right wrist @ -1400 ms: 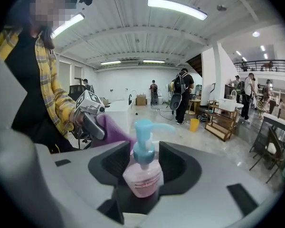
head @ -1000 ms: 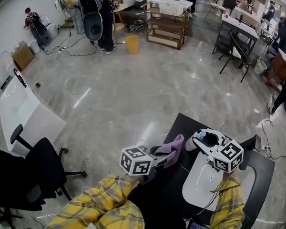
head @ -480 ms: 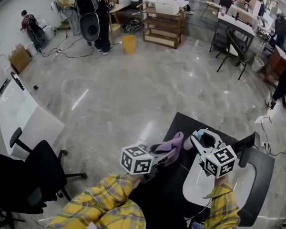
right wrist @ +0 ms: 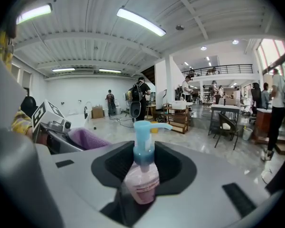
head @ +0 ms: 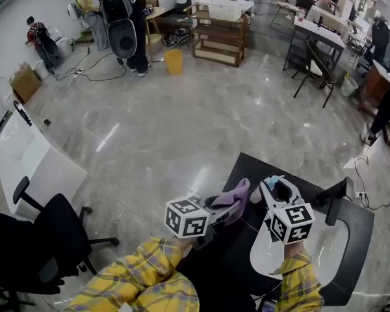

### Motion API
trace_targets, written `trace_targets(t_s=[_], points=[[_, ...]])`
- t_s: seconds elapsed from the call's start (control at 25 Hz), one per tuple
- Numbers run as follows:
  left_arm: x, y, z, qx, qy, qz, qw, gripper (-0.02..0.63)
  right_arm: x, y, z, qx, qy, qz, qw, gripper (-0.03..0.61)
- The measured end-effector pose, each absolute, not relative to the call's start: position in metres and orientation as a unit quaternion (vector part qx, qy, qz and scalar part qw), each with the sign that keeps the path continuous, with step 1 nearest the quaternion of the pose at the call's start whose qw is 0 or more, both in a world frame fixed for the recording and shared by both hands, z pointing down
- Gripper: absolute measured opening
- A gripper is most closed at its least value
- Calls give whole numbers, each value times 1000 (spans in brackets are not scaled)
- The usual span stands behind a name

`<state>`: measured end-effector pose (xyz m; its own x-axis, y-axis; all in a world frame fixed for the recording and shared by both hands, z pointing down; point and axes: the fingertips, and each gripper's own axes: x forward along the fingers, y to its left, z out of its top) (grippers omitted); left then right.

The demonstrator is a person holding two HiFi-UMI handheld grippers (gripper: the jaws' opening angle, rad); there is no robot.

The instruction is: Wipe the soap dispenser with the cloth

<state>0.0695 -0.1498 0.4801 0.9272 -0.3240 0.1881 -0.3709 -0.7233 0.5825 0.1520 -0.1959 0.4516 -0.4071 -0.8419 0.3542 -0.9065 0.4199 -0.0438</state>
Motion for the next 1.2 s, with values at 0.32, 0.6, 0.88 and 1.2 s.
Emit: trace_targets(t_s=[0.32, 0.6, 0.88, 1.2], points=[[67, -153, 474, 925, -195, 24, 326, 87, 156, -196, 452, 596, -783, 122, 128, 121], [69, -156, 464, 923, -197, 5, 330, 87, 158, -196, 452, 640, -749, 130, 116, 121], [79, -159, 448, 923, -187, -15, 336, 87, 157, -197, 450, 637, -750, 146, 99, 123], [82, -158, 443, 916, -178, -37, 357, 87, 148, -172, 444, 609, -774, 129, 116, 232]])
